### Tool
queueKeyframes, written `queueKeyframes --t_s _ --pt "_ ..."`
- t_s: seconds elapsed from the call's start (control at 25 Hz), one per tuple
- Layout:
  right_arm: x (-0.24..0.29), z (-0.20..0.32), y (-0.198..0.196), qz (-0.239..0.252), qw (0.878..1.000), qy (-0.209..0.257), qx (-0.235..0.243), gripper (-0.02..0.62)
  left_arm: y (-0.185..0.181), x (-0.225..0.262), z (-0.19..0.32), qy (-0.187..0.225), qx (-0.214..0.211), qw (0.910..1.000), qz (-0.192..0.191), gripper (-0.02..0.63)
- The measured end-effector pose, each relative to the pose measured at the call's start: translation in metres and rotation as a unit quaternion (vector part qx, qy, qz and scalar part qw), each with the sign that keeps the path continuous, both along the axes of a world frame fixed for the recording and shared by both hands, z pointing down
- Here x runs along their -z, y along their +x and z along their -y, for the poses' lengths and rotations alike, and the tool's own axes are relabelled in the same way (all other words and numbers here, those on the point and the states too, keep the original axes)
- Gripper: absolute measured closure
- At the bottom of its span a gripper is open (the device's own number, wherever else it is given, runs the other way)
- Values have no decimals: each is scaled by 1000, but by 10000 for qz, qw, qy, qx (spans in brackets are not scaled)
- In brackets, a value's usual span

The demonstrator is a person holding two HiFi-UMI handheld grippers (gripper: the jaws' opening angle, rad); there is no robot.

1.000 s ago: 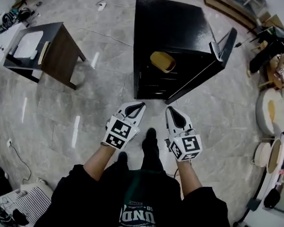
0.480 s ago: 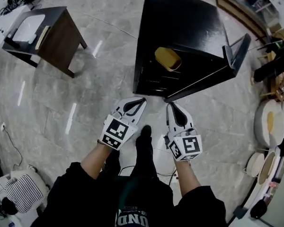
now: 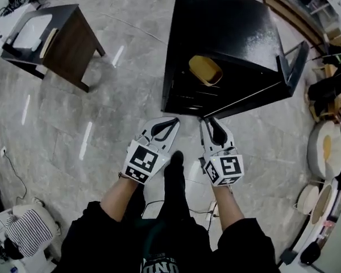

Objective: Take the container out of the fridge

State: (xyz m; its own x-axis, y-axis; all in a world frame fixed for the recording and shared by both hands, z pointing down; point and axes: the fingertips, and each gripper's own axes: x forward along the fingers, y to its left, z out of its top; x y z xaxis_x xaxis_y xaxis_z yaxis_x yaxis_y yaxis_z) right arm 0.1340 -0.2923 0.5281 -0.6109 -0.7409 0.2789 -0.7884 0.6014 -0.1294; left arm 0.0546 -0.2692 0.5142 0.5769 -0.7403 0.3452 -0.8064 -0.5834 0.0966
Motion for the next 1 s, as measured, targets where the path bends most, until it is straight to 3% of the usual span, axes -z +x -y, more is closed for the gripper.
queueKeyframes --t_s 0.08,0.32,0.6,1.0 --pt "-7 5 -4 -154 9998 -12 132 486 -3 -2 -1 -34 7 10000 1 592" --pt "-23 22 -17 -850 9942 86 647 435 -12 -10 -5 -96 68 9999 78 592" --pt "-38 41 -28 -1536 9801 293 1220 430 -26 -18 -13 -180 188 9996 115 592" --pt "-65 75 -24 -1987 9689 246 1454 420 -45 -34 -20 -345 365 9985 208 592"
